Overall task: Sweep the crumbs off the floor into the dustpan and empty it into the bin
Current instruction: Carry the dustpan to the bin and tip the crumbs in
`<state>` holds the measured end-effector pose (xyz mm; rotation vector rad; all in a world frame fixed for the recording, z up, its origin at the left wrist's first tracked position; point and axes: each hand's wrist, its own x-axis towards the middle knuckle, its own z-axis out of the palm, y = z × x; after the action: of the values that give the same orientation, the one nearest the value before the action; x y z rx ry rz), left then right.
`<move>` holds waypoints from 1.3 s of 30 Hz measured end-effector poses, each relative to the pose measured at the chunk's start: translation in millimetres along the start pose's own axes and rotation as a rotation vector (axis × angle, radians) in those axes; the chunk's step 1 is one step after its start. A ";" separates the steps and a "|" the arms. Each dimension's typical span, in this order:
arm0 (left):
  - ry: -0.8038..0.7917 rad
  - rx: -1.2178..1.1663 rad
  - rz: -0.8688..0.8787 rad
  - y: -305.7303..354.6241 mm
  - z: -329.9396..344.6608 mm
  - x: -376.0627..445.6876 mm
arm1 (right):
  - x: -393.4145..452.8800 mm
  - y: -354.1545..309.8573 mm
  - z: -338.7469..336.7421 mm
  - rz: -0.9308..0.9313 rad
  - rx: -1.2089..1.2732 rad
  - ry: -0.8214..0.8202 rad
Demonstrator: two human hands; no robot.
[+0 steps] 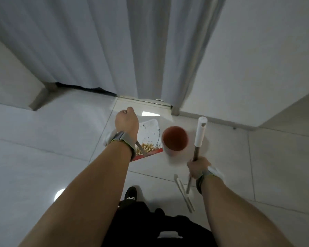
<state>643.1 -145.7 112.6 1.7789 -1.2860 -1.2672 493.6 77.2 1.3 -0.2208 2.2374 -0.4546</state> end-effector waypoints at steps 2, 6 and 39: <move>-0.059 -0.010 0.035 13.5 40.1 -14.2 | 13.4 16.9 -28.4 0.019 0.048 0.083; -0.183 -0.045 0.069 33.3 121.7 -37.7 | 41.0 48.6 -85.6 0.107 0.155 0.232; -0.435 0.110 -0.226 163.8 572.0 -17.0 | 434.6 14.8 -468.9 0.088 0.112 0.459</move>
<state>51.2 -152.2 50.4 1.8268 -1.4366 -1.8180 -145.1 75.2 -29.1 0.0491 2.6430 -0.6305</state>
